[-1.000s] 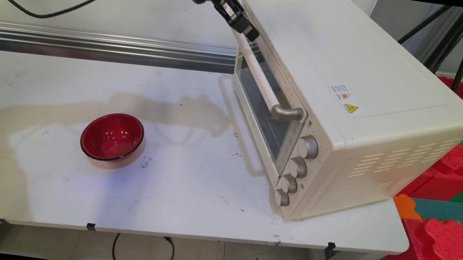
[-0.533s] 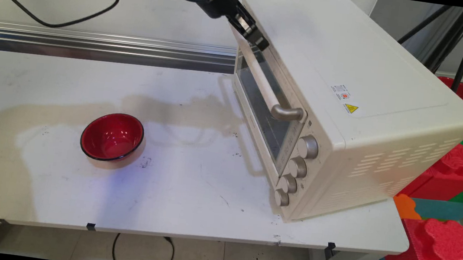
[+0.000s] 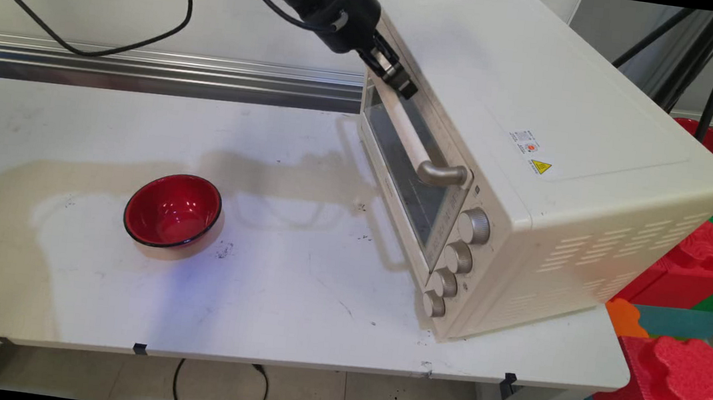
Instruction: Open the oven
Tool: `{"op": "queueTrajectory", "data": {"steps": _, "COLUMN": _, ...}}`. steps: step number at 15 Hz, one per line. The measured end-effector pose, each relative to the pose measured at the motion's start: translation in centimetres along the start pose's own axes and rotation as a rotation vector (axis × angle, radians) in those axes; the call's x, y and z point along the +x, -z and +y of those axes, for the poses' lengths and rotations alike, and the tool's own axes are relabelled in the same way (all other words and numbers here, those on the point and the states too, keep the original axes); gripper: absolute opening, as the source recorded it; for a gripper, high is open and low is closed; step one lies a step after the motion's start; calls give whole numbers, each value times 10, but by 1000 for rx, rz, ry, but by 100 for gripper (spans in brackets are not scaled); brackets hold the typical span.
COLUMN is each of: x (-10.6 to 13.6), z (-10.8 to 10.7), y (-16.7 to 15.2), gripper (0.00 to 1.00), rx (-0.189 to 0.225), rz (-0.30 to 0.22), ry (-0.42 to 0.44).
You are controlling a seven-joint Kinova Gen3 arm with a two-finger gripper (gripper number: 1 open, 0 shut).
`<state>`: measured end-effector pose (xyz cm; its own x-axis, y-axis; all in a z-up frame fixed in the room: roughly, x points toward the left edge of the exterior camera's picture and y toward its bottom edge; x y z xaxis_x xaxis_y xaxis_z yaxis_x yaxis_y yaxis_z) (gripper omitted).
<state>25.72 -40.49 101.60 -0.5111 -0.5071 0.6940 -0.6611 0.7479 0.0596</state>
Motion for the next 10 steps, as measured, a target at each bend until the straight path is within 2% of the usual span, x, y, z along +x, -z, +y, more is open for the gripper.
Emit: {"op": "queueTrajectory", "data": {"steps": 10, "x": -36, "z": 7, "y": 12, "gripper": 0, "rx": 3, "rz": -75, "ry": 12}}
